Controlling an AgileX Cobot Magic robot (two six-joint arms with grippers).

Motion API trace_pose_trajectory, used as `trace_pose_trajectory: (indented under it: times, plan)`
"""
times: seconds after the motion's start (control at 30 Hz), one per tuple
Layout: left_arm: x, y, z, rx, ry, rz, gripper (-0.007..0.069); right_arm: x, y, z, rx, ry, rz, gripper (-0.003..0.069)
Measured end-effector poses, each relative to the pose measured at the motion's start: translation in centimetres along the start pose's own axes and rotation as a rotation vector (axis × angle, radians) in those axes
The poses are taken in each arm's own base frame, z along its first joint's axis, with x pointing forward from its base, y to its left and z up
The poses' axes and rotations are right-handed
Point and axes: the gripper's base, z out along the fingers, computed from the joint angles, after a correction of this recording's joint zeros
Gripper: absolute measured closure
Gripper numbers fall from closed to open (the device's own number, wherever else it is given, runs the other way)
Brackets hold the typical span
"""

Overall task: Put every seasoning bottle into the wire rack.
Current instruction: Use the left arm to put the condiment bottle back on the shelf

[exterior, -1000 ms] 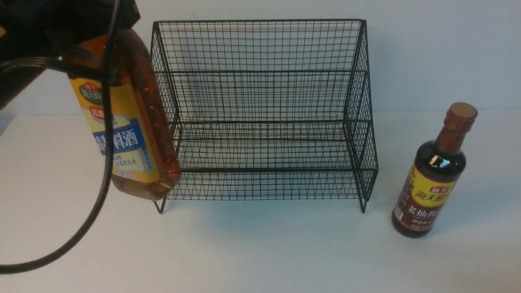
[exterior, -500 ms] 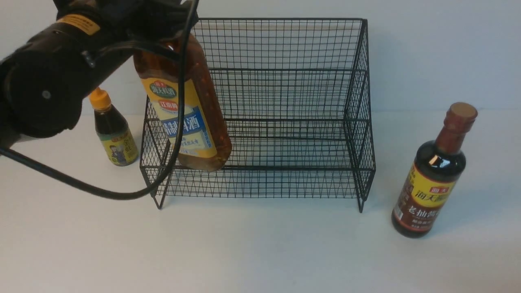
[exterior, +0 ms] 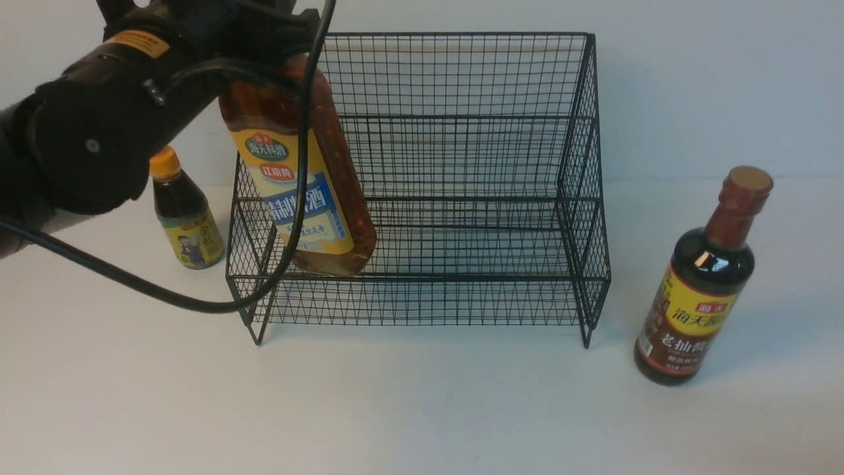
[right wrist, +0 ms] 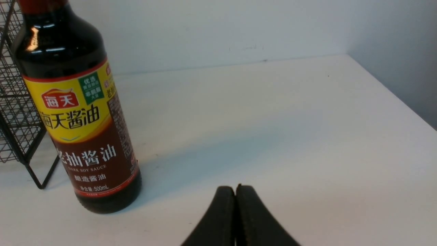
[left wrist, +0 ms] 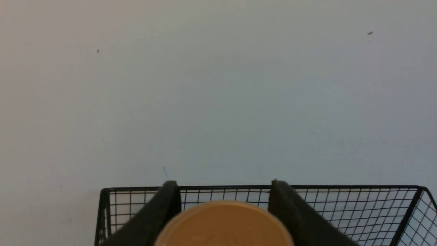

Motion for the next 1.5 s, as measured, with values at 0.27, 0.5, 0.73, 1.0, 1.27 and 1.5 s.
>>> trace_pose_trajectory:
  times: [0.27, 0.5, 0.73, 1.0, 1.27, 1.5]
  plan:
    - [0.2, 0.8, 0.0, -0.093, 0.038, 0.006, 0.0322, 0.0, 0.0, 0.0, 0.000, 0.000, -0.001, 0.0672]
    - [0.4, 0.6, -0.1, -0.091, 0.055, 0.028, 0.0322, 0.0, 0.0, 0.0, 0.001, 0.000, -0.003, 0.0672]
    - [1.9, -0.5, 0.4, -0.062, 0.117, 0.060, 0.0322, 0.0, 0.0, 0.0, 0.001, 0.000, -0.003, 0.0672]
    - [3.7, -0.6, 1.1, -0.053, 0.206, 0.064, 0.0322, 0.0, 0.0, 0.0, 0.001, 0.000, -0.003, 0.0672]
    - [4.9, -0.7, 1.7, -0.053, 0.266, 0.048, 0.0322, 0.0, 0.0, 0.0, 0.001, 0.000, -0.003, 0.0672]
    - [5.2, -0.9, 2.0, -0.036, 0.282, 0.063, 0.0322, 0.0, 0.0, 0.0, 0.001, -0.001, -0.003, 0.0672]
